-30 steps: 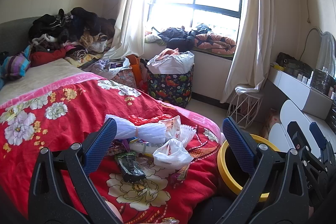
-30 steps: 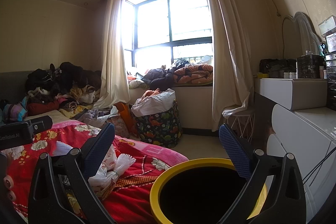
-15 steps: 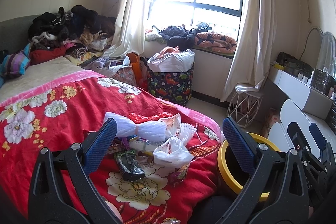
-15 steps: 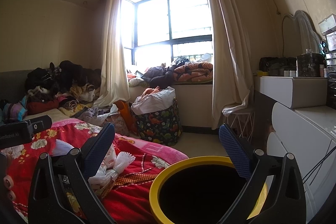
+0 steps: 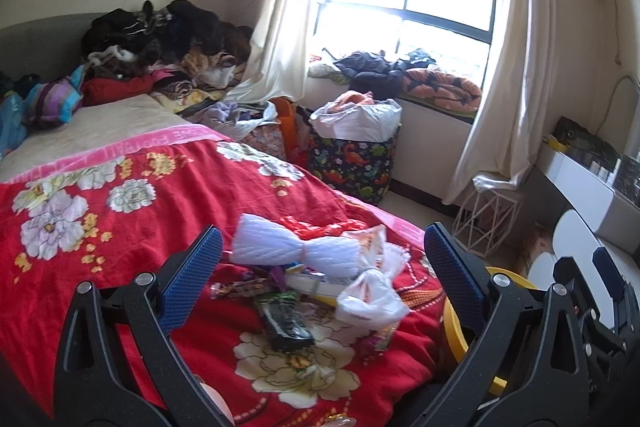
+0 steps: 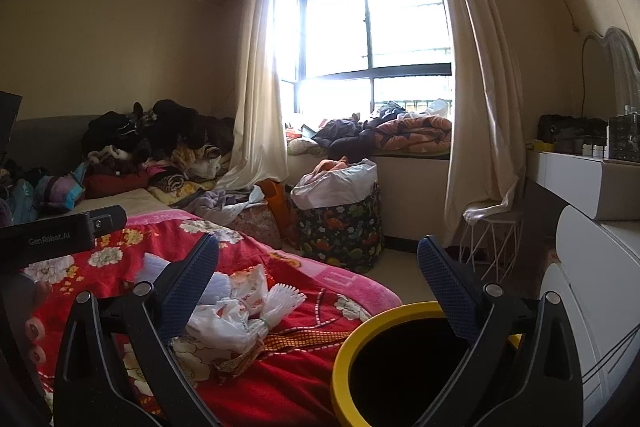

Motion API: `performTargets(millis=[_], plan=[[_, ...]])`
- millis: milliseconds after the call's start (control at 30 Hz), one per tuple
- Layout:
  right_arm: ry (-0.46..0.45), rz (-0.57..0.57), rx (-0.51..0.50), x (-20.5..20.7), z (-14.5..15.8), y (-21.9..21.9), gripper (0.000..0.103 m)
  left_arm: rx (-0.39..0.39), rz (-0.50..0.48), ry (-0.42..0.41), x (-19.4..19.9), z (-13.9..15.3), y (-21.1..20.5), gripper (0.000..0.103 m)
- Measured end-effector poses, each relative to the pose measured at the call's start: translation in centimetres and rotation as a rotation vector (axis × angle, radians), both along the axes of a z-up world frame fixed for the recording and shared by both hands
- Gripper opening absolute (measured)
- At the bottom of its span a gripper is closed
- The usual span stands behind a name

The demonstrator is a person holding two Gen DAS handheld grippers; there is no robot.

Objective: Collect trash
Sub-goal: 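Reach the right tool to the white plastic bag and close on it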

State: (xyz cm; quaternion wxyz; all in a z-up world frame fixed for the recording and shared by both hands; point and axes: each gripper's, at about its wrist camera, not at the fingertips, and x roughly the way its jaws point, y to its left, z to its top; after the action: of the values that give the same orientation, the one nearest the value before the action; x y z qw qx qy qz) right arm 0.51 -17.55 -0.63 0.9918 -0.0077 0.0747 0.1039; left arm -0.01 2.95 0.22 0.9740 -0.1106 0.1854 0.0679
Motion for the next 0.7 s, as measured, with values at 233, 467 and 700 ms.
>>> performTargets(millis=[233, 467, 700], plan=[[0.062, 0.115, -0.033, 1.4, -0.1, 3.7, 0.097, -0.041, 0.075, 0.005, 0.3, -0.2, 3.4, 0.093], [0.136, 0.201, -0.061, 3.0, -0.9, 6.7, 0.097, -0.080, 0.098, 0.034, 1.1, -1.0, 6.3, 0.093], [0.263, 0.242, -0.114, 5.9, -2.8, 8.7, 0.097, -0.135, 0.033, 0.094, 3.5, -2.4, 8.5, 0.093]])
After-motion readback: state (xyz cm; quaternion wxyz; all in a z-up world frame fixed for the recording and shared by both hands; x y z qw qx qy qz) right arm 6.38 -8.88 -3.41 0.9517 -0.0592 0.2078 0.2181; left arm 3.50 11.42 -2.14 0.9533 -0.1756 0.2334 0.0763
